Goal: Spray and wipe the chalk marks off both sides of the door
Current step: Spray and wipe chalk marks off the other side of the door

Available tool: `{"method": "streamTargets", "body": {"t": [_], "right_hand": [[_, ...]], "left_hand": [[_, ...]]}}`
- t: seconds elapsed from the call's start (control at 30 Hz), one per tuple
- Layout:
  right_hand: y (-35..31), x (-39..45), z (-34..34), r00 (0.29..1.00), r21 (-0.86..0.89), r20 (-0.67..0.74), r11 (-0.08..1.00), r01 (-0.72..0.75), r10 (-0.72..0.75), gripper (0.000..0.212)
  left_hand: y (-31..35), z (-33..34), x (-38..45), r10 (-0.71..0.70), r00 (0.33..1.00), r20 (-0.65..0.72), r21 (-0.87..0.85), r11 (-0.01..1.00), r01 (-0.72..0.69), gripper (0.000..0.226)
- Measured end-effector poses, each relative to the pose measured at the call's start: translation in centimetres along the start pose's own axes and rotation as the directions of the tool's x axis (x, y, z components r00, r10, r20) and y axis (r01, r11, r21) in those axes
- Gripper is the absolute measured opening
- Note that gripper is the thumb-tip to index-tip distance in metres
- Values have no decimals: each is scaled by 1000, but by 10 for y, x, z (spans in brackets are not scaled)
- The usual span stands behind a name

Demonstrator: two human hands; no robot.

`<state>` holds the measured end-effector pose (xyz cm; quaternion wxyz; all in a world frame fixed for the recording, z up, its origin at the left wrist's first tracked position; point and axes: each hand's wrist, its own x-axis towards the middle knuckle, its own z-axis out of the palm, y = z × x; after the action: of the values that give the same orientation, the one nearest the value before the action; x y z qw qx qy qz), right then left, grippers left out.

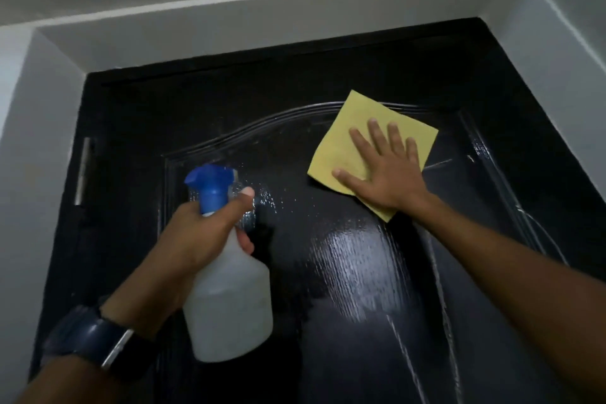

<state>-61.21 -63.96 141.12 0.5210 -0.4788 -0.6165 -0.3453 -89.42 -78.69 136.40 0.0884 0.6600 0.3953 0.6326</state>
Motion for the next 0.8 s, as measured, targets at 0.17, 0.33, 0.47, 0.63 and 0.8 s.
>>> {"method": "streamTargets", "body": {"t": [0.17,0.33,0.47,0.63,0.8], "right_hand": [[33,-115,17,999,29,-45,1000,-4,5,84],[66,-172,0,992,-85,117,995,-45,55,84],[75,-96,-11,987,-66,70,988,-138,142,101],[96,-50,-4,997,-26,-30,997,-78,77,95],[100,-143,11,989,-40,18,988,149,-149,89]], "left_hand": [[4,32,-2,38,998,42,-107,994,-34,43],[11,69,5,33,996,87,-180,983,-16,42],[24,101,15,56,994,93,-177,983,-38,43],[35,137,13,56,998,27,-173,984,-51,45],[35,158,-7,30,1000,3,-88,996,-29,40]]}}
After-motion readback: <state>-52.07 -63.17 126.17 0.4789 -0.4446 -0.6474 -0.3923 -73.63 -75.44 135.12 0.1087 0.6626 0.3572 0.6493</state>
